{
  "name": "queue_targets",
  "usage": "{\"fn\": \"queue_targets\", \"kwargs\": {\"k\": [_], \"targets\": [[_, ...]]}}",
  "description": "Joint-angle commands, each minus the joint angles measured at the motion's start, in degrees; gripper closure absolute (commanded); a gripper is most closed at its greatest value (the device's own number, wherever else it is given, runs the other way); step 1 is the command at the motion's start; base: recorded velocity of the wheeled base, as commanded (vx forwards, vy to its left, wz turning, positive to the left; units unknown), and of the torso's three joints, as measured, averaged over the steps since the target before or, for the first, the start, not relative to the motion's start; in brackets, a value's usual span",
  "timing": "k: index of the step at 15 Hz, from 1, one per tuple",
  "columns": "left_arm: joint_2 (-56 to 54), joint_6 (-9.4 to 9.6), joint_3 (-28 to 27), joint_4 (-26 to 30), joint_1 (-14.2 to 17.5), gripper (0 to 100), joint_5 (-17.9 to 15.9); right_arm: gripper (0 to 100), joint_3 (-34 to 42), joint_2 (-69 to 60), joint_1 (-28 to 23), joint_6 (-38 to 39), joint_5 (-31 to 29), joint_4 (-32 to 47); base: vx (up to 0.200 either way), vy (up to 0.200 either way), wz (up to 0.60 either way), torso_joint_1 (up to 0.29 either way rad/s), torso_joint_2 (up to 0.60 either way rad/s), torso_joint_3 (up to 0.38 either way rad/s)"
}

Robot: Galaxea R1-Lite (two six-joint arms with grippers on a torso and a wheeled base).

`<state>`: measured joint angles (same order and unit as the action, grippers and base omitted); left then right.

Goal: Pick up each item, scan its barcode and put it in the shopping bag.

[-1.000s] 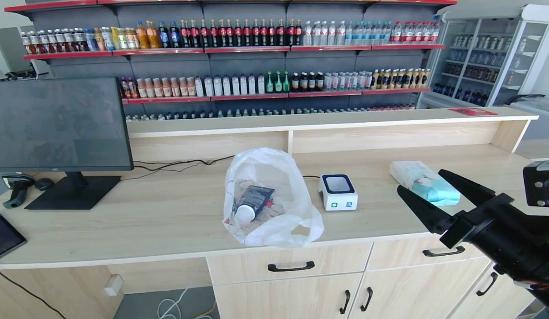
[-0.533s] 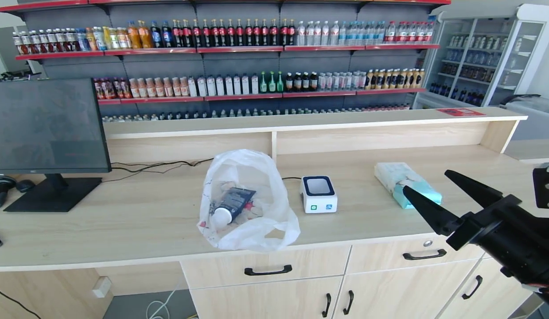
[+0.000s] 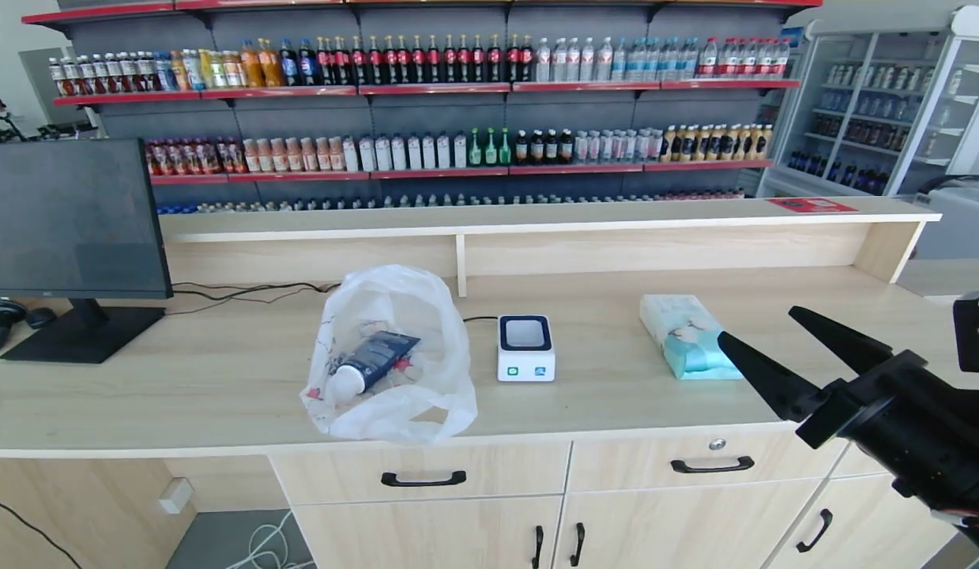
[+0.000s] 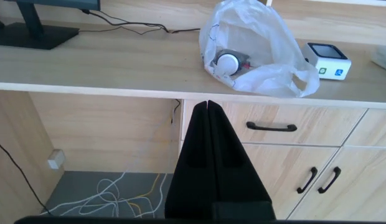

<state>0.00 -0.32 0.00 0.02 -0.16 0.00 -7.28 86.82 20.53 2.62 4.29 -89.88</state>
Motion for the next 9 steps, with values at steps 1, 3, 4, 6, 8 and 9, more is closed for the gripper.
{"fn": "queue_targets", "kwargs": {"k": [1,3,4,6,8,9], "targets": [[0.0,0.05,0.0,0.0,0.0,100,0.0,0,0.1,0.3,0.0,0.0,0.0,-0.1,0.0,-0.2,0.0,0.002,0.0,0.002],[0.0,-0.03,0.0,0.0,0.0,100,0.0,0,0.0,0.5,-0.1,0.1,0.0,-0.1,0.0,-0.2,0.0,0.0,0.0,0.002],[0.0,-0.03,0.0,0.0,0.0,100,0.0,0,-0.2,0.6,-0.1,0.3,0.0,-0.1,0.0,-0.2,0.0,0.007,0.01,0.012],[0.0,-0.03,0.0,0.0,0.0,100,0.0,0,0.7,0.6,0.0,0.6,0.0,-0.1,0.0,-0.2,0.0,0.007,0.0,0.0],[0.0,-0.03,0.0,0.0,0.0,100,0.0,0,1.8,0.5,0.2,1.1,0.0,-0.1,0.0,-0.2,0.0,0.005,0.0,0.002],[0.0,-0.03,0.0,0.0,0.0,100,0.0,0,2.3,0.4,1.7,1.2,0.0,-0.1,0.0,-0.2,0.0,0.007,0.0,-0.002]]}}
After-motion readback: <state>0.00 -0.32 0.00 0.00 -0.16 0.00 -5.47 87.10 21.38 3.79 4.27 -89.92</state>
